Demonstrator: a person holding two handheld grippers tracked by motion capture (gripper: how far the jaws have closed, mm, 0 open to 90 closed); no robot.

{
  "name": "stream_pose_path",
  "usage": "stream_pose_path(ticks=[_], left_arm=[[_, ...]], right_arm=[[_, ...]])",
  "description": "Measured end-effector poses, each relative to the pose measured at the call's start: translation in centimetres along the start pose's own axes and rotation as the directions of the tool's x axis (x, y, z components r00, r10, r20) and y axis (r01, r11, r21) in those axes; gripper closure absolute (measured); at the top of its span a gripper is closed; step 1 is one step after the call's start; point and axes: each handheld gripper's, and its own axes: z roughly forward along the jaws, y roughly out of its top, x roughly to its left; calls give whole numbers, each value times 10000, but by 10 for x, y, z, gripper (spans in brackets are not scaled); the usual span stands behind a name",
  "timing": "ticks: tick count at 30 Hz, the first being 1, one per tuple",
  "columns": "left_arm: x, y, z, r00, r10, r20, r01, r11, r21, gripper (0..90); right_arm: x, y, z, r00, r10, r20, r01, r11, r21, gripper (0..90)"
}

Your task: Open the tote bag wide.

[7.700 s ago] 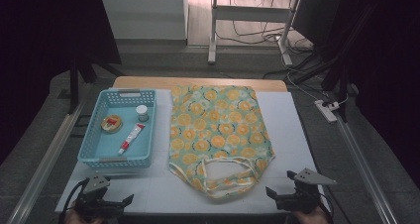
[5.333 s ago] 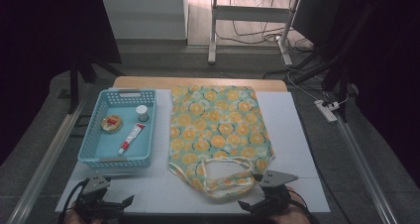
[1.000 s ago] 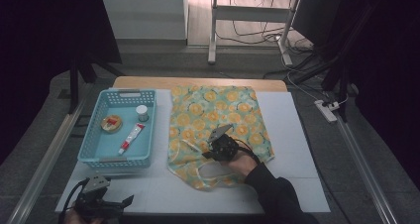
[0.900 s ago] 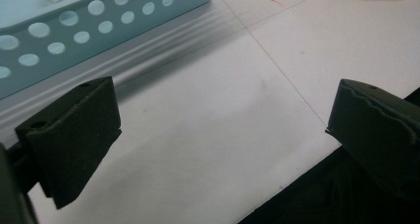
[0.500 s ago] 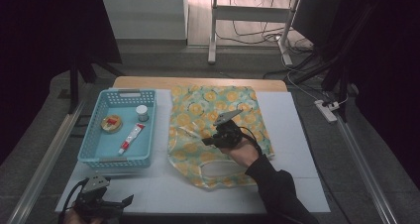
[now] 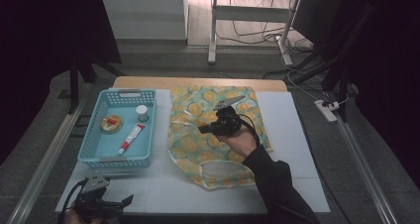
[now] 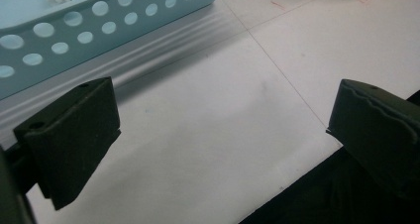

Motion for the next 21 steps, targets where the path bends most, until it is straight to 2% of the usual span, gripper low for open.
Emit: stream_pose_path(ticks=[4,11,21], left_arm=[[0,0,0,10000,-38,-3,38,10000,-30,0],[1,0,-1,10000,-73,9,74,10000,-52,0],[1,0,-1,9999,-117,49,117,9999,-50,0]], right_arm=[[1,15,-2,9999,-60,104,62,9998,-209,896],[4,27,-2,9993,-281,267,287,9993,-247,896],[6,47,-15,9971,-519,556,553,9965,-622,896]])
